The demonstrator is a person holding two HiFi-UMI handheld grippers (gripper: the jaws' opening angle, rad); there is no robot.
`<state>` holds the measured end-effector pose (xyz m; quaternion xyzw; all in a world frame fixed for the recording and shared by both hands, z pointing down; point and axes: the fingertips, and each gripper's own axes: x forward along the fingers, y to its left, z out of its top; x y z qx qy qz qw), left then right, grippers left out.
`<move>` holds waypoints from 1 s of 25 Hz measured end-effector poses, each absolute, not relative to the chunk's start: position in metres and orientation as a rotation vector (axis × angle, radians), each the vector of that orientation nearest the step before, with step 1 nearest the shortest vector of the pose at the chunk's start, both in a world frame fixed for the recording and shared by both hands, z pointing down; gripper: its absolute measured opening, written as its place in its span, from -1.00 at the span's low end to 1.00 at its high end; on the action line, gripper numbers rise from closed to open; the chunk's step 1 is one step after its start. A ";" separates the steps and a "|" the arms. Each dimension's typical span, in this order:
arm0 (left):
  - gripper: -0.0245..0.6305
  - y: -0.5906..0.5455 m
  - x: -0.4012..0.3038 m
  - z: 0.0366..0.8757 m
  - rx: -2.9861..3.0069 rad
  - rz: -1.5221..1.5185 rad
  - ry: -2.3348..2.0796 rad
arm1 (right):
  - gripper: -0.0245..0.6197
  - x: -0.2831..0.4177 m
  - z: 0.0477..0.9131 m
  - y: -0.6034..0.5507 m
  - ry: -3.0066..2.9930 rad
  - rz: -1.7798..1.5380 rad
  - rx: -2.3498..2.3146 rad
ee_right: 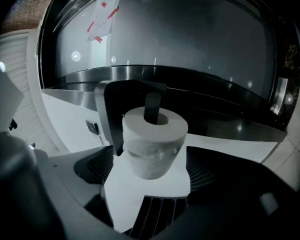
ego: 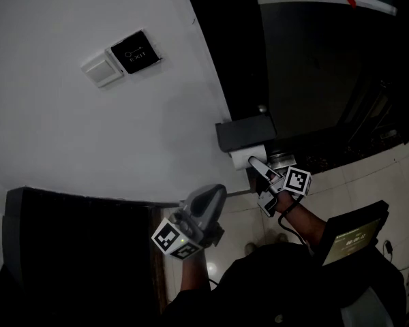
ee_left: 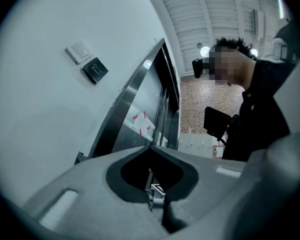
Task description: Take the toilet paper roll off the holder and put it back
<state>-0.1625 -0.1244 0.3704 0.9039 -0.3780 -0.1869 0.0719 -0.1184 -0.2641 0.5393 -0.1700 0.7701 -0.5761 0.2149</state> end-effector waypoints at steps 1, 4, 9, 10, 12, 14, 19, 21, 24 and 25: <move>-0.93 -0.127 -0.159 0.370 2.719 -0.563 -1.125 | 0.48 -0.113 0.536 -0.259 2.149 -1.585 -0.461; -0.93 -0.130 -0.145 0.366 2.725 -0.561 -1.098 | 0.44 -0.093 0.523 -0.231 2.169 -1.575 -0.418; -0.93 -0.141 -0.133 0.363 2.751 -0.560 -1.043 | 0.21 -0.058 0.494 -0.216 2.238 -1.445 -0.423; -0.93 -0.144 -0.132 0.363 2.756 -0.562 -1.037 | 0.11 -0.052 0.481 -0.218 2.249 -1.382 -0.417; -0.93 -0.148 -0.129 0.361 2.764 -0.563 -1.026 | -0.07 -0.040 0.447 -0.221 2.297 -1.219 -0.414; -0.93 -0.150 -0.125 0.358 2.772 -0.567 -1.014 | -0.43 -0.031 0.416 -0.223 2.387 -1.038 -0.433; -0.93 -0.152 -0.121 0.354 2.798 -0.573 -0.994 | -0.92 -0.038 0.354 -0.199 2.647 -0.562 -0.341; -0.93 -0.152 -0.122 0.352 2.801 -0.576 -0.994 | -0.92 -0.044 0.339 -0.188 2.737 -0.357 -0.316; -0.93 -0.153 -0.123 0.352 2.796 -0.579 -1.000 | -0.92 -0.049 0.328 -0.183 2.767 -0.272 -0.257; -0.93 -0.154 -0.124 0.351 2.795 -0.581 -1.001 | -0.92 -0.051 0.328 -0.184 2.769 -0.271 -0.248</move>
